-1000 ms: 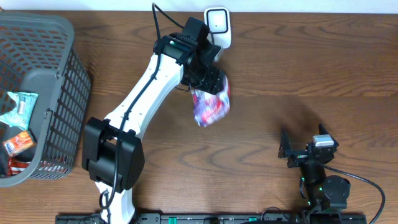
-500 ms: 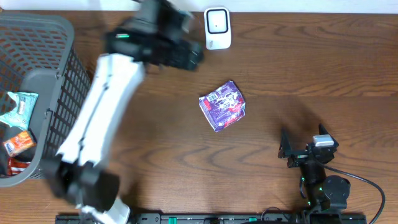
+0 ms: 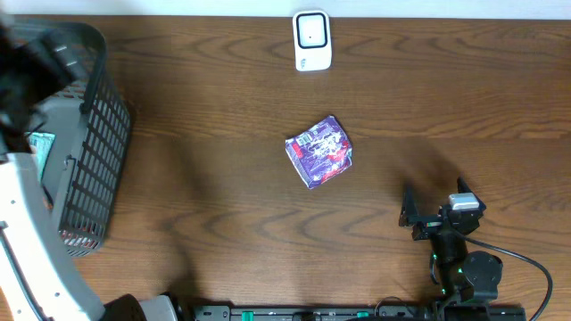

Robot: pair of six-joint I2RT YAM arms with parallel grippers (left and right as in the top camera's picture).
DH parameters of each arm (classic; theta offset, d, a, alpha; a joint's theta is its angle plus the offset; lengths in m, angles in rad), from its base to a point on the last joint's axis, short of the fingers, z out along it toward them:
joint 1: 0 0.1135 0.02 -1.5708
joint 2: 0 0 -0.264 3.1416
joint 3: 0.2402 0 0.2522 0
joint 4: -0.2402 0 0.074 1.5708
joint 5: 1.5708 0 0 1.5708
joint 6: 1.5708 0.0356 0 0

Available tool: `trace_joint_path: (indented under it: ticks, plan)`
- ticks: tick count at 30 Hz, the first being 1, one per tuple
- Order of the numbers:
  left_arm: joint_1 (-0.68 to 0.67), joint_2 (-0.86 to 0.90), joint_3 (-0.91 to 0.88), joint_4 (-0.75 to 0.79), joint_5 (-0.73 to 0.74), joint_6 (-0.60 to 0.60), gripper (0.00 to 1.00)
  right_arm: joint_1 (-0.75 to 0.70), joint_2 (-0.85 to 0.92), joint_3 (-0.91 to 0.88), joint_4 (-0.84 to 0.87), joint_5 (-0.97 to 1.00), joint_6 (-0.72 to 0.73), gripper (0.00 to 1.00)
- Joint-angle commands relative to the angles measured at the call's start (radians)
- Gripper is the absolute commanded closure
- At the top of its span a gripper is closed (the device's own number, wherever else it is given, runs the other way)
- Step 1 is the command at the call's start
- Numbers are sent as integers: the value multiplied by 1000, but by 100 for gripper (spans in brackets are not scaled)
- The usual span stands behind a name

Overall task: Scan the item barcode
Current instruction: 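Carry the purple bag to table centre and release it, then return the left gripper into the grey basket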

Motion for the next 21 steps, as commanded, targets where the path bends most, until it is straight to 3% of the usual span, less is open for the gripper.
trace_joint_path:
  ticks: [1,8,21]
  plan:
    - [109,18,-26,-16,-88,-36,5,-12,-2,-2,-3,5,-11,1]
    - [237,35,-123,-28,-196,-157,5,-12,-2,-2,-3,5,-11,1]
    - [244,110,-243,-43,-343,-171,5,-12,-2,-2,-3,5,-11,1]
